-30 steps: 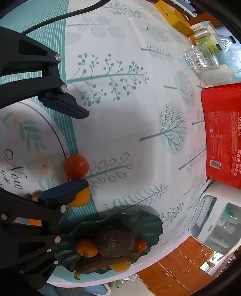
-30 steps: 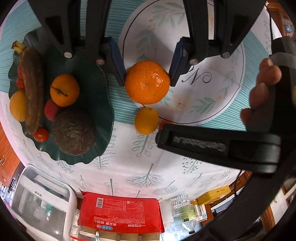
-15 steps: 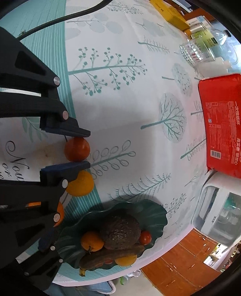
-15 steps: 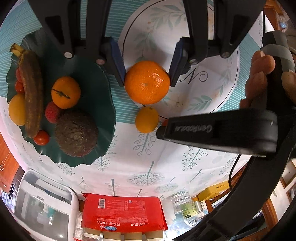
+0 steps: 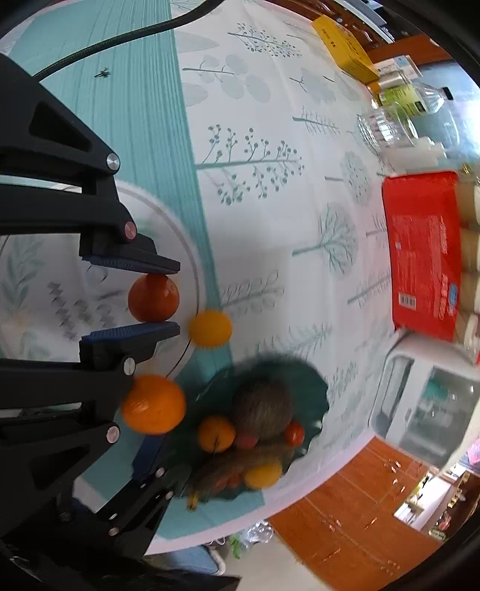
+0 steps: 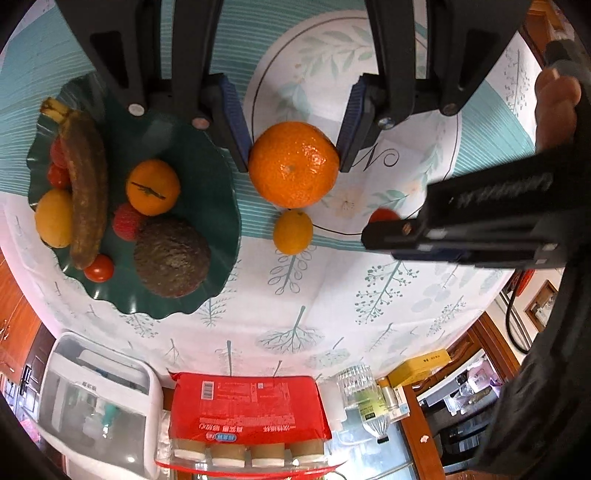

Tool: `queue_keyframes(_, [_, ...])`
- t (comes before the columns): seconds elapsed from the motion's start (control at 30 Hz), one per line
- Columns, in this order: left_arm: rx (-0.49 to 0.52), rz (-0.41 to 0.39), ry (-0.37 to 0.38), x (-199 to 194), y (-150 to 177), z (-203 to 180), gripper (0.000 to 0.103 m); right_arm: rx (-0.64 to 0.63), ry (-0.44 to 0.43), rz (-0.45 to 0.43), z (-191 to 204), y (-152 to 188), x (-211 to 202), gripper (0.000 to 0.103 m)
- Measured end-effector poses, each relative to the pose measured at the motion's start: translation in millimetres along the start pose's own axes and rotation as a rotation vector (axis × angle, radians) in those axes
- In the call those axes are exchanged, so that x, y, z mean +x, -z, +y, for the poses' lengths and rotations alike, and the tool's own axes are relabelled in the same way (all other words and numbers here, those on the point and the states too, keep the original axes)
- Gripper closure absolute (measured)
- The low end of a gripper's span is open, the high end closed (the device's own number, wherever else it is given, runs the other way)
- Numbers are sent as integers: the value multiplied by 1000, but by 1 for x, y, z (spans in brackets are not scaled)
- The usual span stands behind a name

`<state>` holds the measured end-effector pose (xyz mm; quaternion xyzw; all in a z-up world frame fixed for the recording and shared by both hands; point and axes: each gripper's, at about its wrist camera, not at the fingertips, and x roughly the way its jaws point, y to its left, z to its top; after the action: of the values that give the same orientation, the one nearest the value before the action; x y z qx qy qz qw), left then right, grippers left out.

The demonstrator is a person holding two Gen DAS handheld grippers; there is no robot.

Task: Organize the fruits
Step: 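Carry the mandarin and tomato onto the green plate and open both grippers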

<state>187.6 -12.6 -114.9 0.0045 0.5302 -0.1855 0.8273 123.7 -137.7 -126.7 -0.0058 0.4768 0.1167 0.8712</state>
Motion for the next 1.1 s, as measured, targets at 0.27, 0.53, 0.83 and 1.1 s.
queue_keyframes(0.27, [70, -51, 44, -33, -3, -43, 79, 44, 14, -50, -20, 5, -37, 56])
queue_keyframes(0.53, [174, -119, 53, -57, -38, -83, 79, 96, 84, -109, -59, -13, -80, 56])
queue_keyframes(0.83, [300, -164, -2, -47, -94, -120, 79, 148, 188, -142, -116, -58, -89, 56])
queue_keyframes(1.1, [309, -95, -48, 13, -135, -129, 79, 129, 249, -105, -138, -80, -51, 56])
